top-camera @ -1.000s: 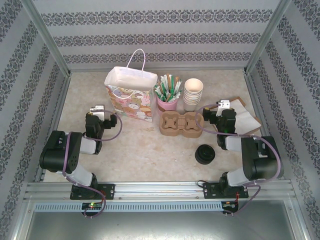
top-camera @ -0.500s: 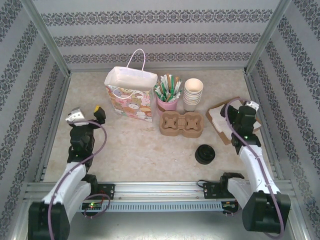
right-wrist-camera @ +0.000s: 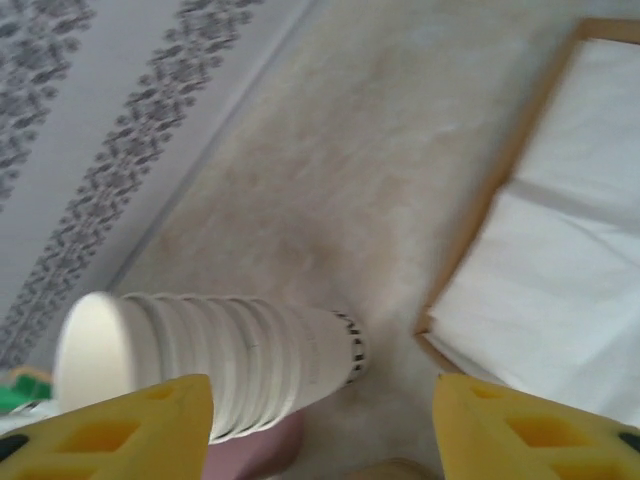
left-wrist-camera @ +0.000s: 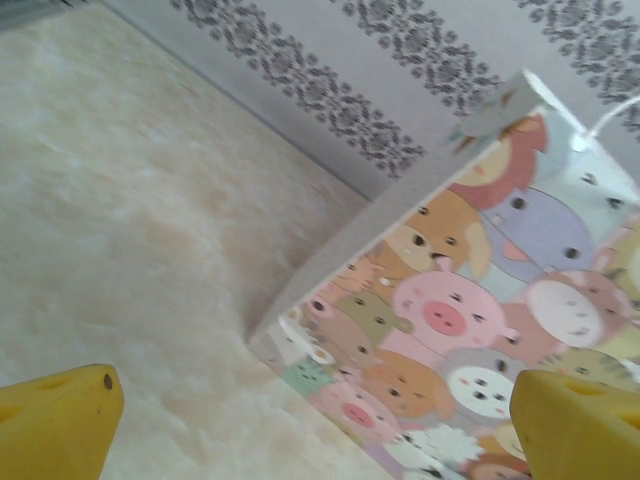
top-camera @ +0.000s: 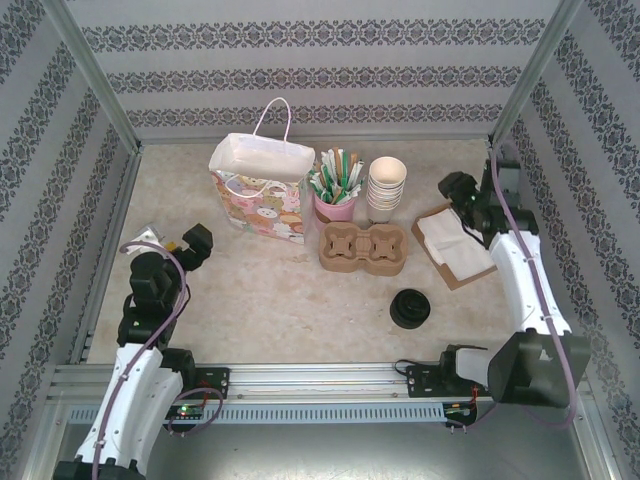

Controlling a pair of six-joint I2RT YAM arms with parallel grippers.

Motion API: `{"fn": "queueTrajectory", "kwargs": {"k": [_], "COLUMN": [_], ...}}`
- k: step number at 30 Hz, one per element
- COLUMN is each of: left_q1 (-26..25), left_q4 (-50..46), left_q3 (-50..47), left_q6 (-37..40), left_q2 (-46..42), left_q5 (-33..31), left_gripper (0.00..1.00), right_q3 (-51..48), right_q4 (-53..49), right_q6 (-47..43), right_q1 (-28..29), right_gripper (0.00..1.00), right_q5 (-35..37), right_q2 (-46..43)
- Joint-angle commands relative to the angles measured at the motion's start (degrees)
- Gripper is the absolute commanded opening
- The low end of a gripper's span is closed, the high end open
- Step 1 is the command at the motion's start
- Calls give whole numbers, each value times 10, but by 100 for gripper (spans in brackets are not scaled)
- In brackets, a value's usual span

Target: Pack the takeout coffee

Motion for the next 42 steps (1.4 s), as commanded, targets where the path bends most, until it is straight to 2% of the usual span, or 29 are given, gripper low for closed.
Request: {"fn": "queueTrajectory", "kwargs": {"k": [1, 4, 8, 12, 15, 17, 23, 28, 32, 37, 42], "left_q1": [6, 6, 6, 6, 6, 6, 5, 4, 4, -1, -3], "left_q4": [-59, -152, -197, -192, -185, -189, -140, -111, -80, -65, -46], "left_q3": [38, 99, 117, 107, 108, 114, 89, 69, 60, 55, 42], "left_q6": [-38, -53, -33, 24, 13, -3, -53, -77, -84, -86, -100], "left_q2": [17, 50, 33, -18, -11, -1, 6, 33, 69, 85, 84], "left_q5": [59, 41, 44, 112, 172, 189, 242, 268, 298, 304, 296], "left_gripper": [100, 100, 100, 100, 100, 100, 97, 91, 89, 87, 87], "right_q3": [74, 116, 142, 180, 227, 260, 304, 314, 308, 305, 291], "right_q4": [-42, -68, -78, -88, -117, -136, -172, -191, -180, -181, -170], "right_q6": [-17, -26, -44, -63, -79, -97, -131, -138, -144, -138, -139], "right_q1": [42, 61, 87, 116, 135, 145, 156, 159, 159, 164, 169], "right_gripper": [57, 51, 46, 42, 37, 34, 35, 36, 36, 34, 27], "right_q5": [10, 13, 21, 23, 30, 39, 101, 127, 122, 121, 126], "right_q2": [20, 39, 58, 96, 141, 168, 216, 236, 244, 257, 257]}}
